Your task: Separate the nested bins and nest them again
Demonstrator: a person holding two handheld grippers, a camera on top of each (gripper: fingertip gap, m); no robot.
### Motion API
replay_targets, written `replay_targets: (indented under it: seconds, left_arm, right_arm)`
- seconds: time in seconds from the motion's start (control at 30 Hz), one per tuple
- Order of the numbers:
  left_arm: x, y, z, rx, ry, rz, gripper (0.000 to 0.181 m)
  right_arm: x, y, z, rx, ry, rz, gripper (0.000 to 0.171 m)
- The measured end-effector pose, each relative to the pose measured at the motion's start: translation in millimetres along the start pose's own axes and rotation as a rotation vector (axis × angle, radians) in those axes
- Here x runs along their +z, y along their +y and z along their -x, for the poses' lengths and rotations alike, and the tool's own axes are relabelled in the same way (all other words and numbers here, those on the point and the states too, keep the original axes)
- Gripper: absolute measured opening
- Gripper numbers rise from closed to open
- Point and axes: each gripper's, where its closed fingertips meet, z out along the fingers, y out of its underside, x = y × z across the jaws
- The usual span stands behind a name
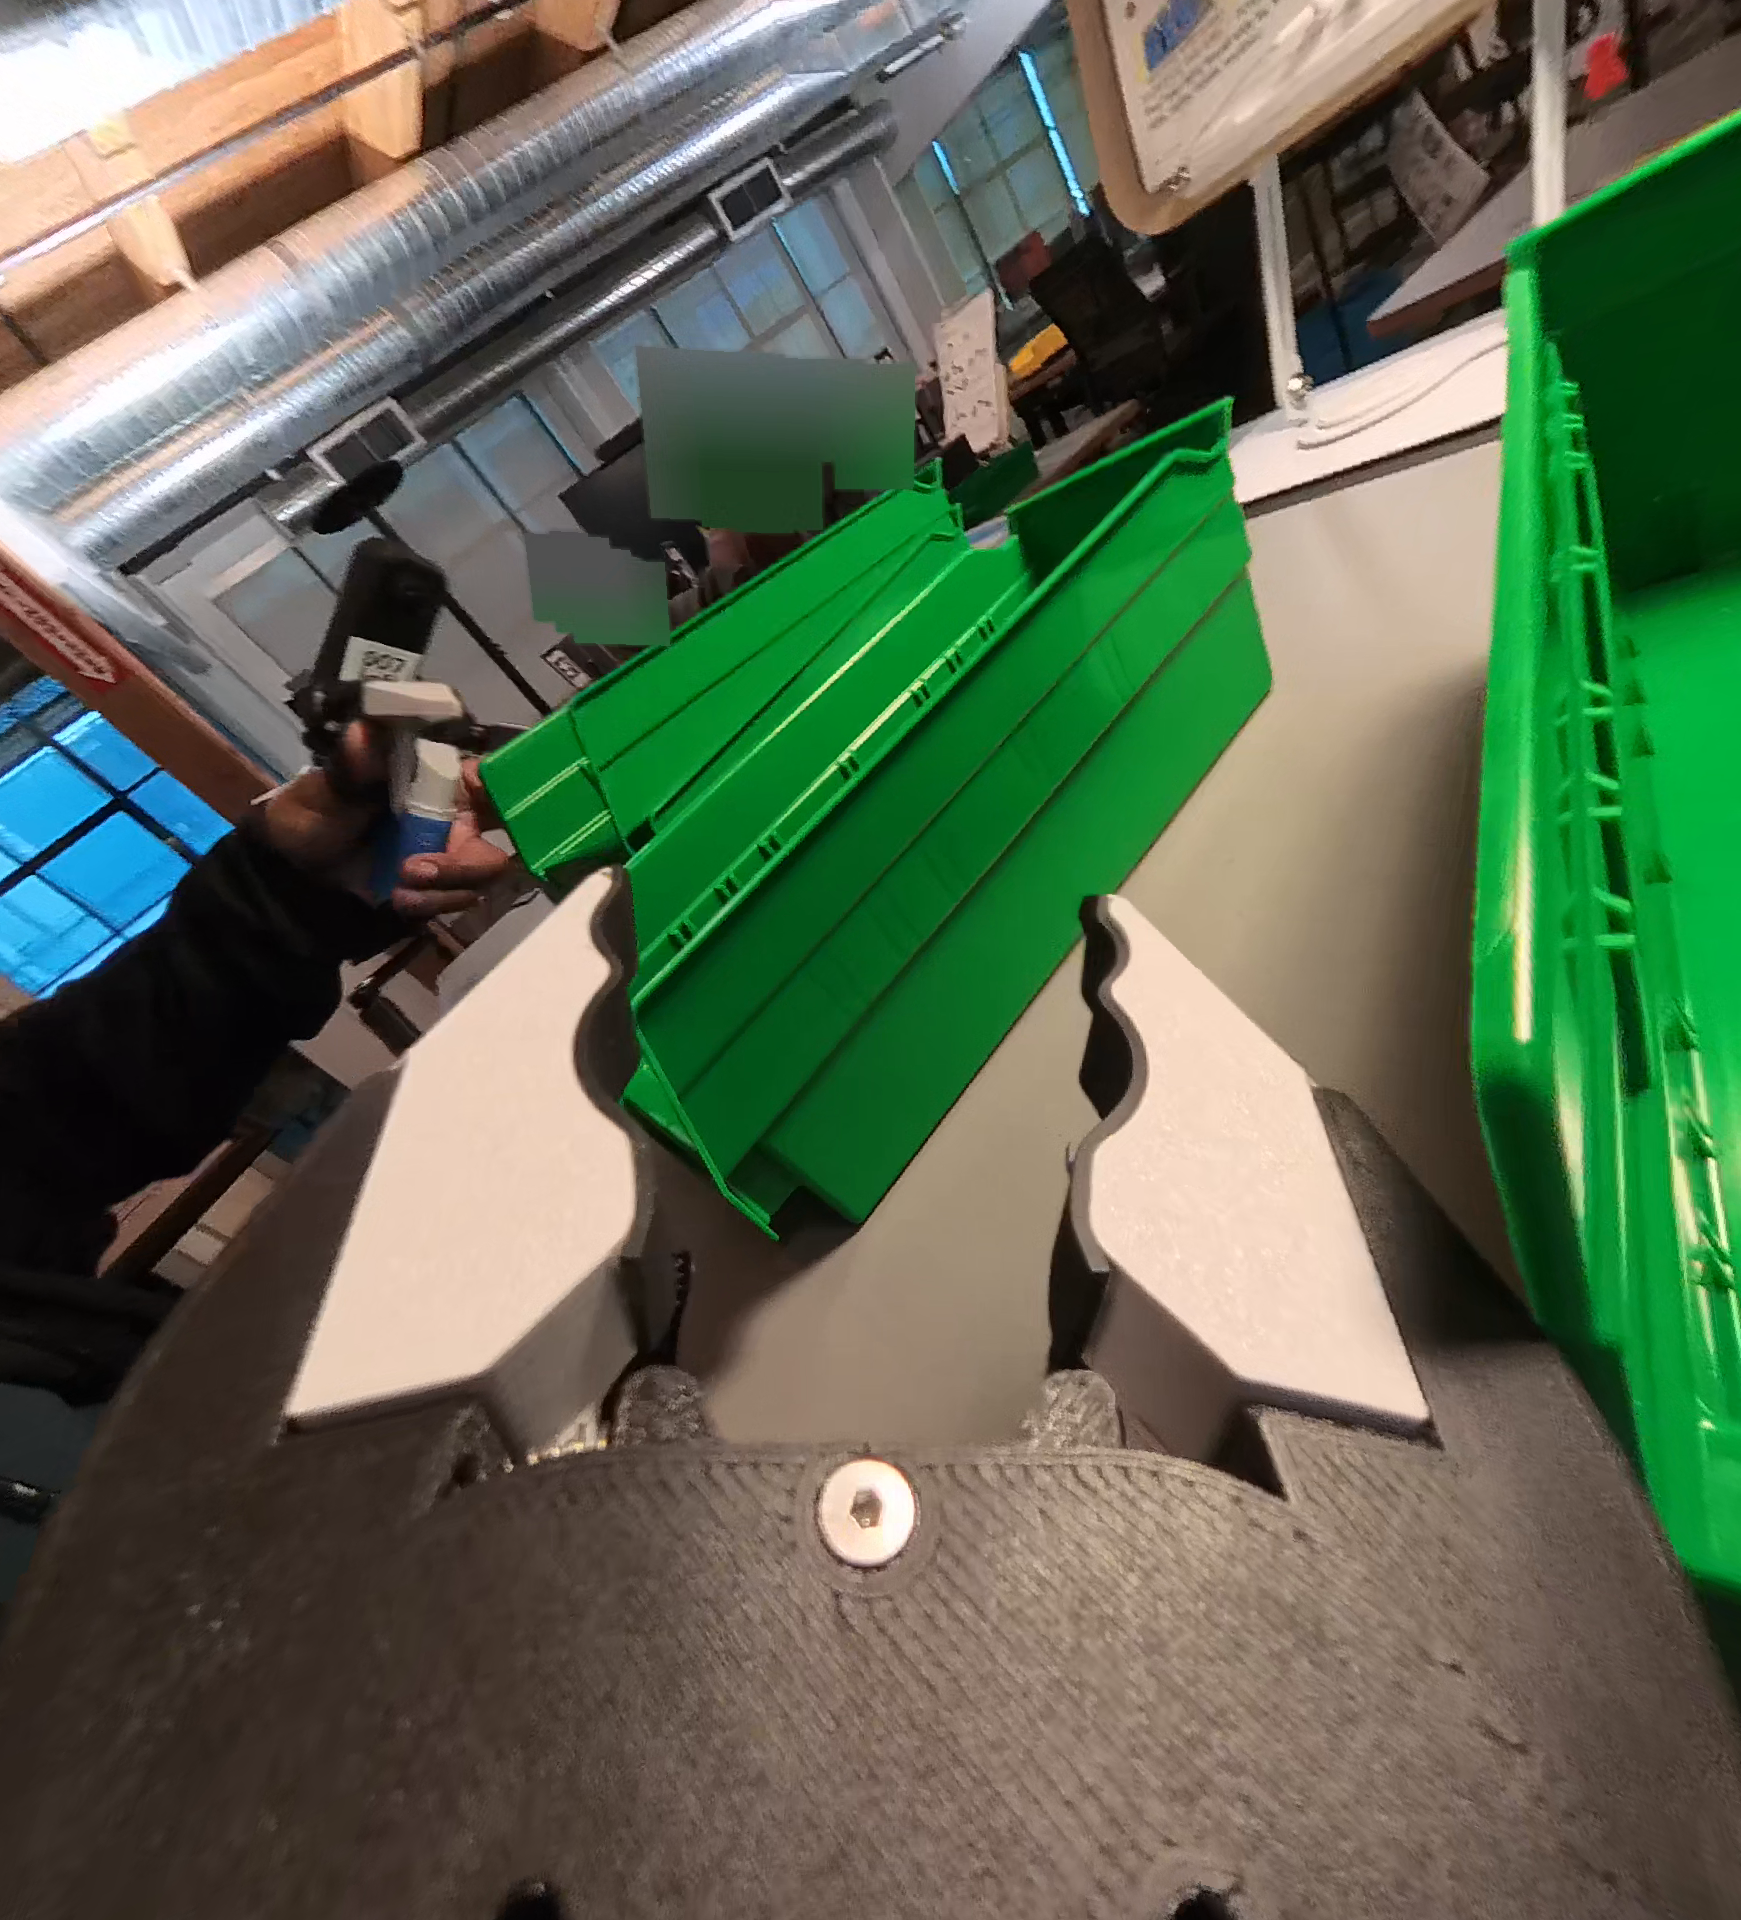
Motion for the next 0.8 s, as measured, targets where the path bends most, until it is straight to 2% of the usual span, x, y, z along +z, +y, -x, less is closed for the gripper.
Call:
replay_targets:
  seconds: [0.17, 0.43, 0.53, 0.6, 0.7, 0.8]
  left_arm:
    - [-20, -43, 32, 0.071, -0.063, -0.141, 0.12]
    - [-15, -130, 153, 0.133, -0.337, -0.347, 0.117]
    - [-2, -139, 174, 0.154, -0.353, -0.387, 0.116]
    - [2, -139, 177, 0.143, -0.296, -0.447, 0.118]
    - [1, -134, 178, 0.07, -0.19, -0.498, 0.116]
    - [-5, -129, 174, 0.095, -0.17, -0.491, 0.113]
  right_arm:
    - [14, -15, 11, -0.005, 0.088, 0.103, 0.106]
    - [85, 1, 42, -0.233, 0.275, 0.554, 0.141]
    - [110, 11, 34, -0.246, 0.333, 0.688, 0.145]
    - [119, 21, 21, -0.263, 0.39, 0.783, 0.146]
    - [115, 40, 1, -0.315, 0.45, 0.957, 0.149]
    - [104, 42, 1, -0.312, 0.392, 1.08, 0.144]
